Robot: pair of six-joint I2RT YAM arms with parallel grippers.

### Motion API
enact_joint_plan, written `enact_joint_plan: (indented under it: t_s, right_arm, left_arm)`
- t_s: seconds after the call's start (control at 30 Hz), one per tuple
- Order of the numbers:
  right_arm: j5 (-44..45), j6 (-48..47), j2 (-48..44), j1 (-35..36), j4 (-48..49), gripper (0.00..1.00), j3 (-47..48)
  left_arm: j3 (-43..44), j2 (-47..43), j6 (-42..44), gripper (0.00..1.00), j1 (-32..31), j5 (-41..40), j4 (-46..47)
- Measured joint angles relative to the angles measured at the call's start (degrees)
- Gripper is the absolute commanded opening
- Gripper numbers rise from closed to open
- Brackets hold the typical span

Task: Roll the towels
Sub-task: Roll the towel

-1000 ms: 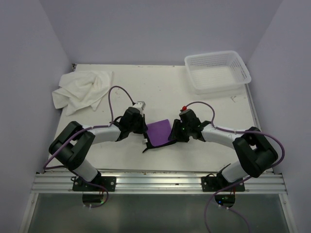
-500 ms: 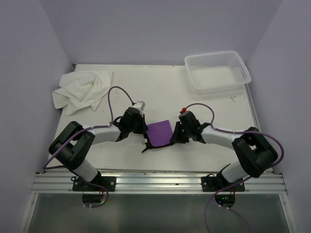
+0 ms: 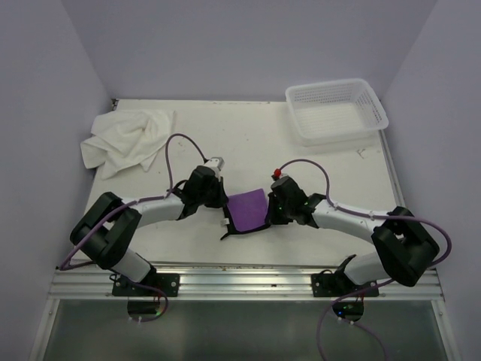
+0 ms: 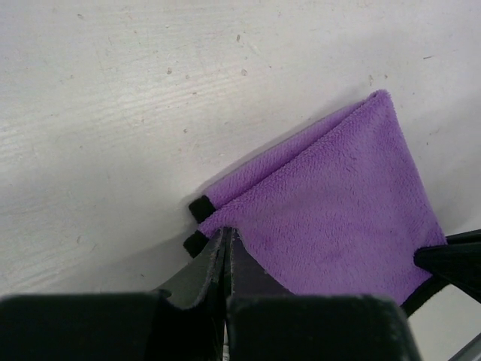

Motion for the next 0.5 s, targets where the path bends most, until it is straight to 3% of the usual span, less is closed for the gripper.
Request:
enact_joint_plan:
  t_s: [0.13, 0.27, 0.5]
  right_arm:
    - [4.55, -2.51, -0.02, 2.91, -3.78, 0.0, 1.55]
    - [7.69, -3.85, -0.02, 4.5, -5.86, 0.0, 2.4]
    - [11.41, -5.53, -1.29, 5.09, -7.52, 0.0, 2.43]
  left_arm:
    - [0.17, -2.19, -0.07, 0.03, 0.0, 0.61, -0.98]
    - [1.4, -3.76, -0.39, 0.23, 0.0, 1.18, -2.12]
    - [2.93, -5.01, -2.86, 0.36, 0.0, 5.77, -2.12]
